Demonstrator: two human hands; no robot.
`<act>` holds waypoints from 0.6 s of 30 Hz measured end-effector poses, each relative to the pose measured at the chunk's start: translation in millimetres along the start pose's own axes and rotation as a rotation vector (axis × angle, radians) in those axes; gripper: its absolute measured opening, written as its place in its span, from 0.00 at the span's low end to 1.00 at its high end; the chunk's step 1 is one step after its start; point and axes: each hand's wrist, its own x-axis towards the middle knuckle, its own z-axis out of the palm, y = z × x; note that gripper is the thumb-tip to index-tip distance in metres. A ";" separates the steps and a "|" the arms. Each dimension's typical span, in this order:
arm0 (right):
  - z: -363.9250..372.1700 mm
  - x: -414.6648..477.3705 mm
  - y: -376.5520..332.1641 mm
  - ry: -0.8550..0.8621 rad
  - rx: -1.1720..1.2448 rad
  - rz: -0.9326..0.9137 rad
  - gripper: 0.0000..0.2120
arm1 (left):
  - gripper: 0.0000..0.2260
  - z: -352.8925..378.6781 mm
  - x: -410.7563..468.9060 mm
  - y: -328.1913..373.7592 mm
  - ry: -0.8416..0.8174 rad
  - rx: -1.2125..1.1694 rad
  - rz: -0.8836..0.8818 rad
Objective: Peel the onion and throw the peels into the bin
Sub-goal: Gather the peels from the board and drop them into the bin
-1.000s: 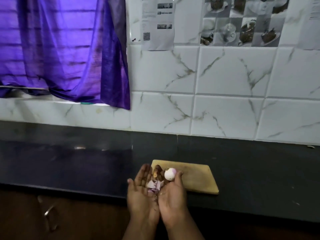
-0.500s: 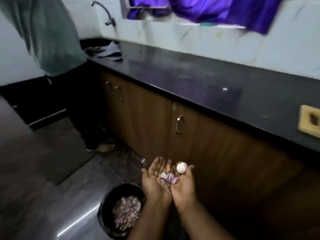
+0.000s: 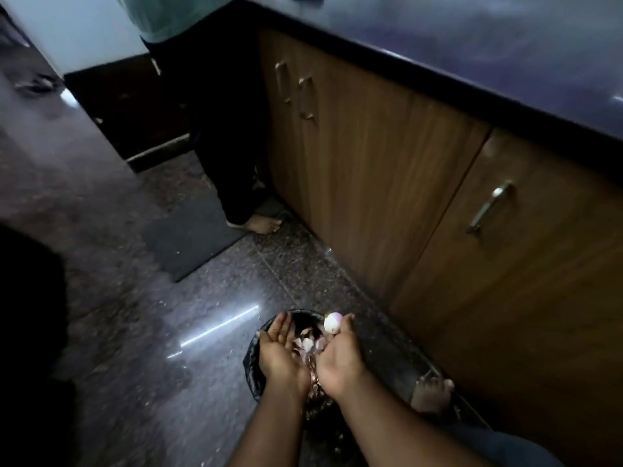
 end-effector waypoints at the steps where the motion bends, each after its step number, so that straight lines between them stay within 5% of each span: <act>1: -1.4 4.3 -1.7 -0.010 -0.041 0.014 0.42 | 0.29 -0.4 5.1 0.3 -0.006 0.027 0.012; 5: -5.0 11.3 -10.4 -0.027 -0.167 -0.014 0.36 | 0.27 -4.3 21.1 -4.0 0.000 0.068 0.040; 12: -15.7 20.4 0.1 -0.075 -0.439 -0.028 0.41 | 0.27 14.7 13.3 -26.0 0.007 0.349 0.218; 15: -16.4 13.7 0.6 -0.073 -0.540 -0.081 0.37 | 0.51 30.1 -13.3 -14.4 0.089 0.739 0.377; 18: -11.8 5.5 -2.8 -0.044 -0.616 -0.118 0.36 | 0.65 43.5 -33.9 0.6 0.144 0.744 0.341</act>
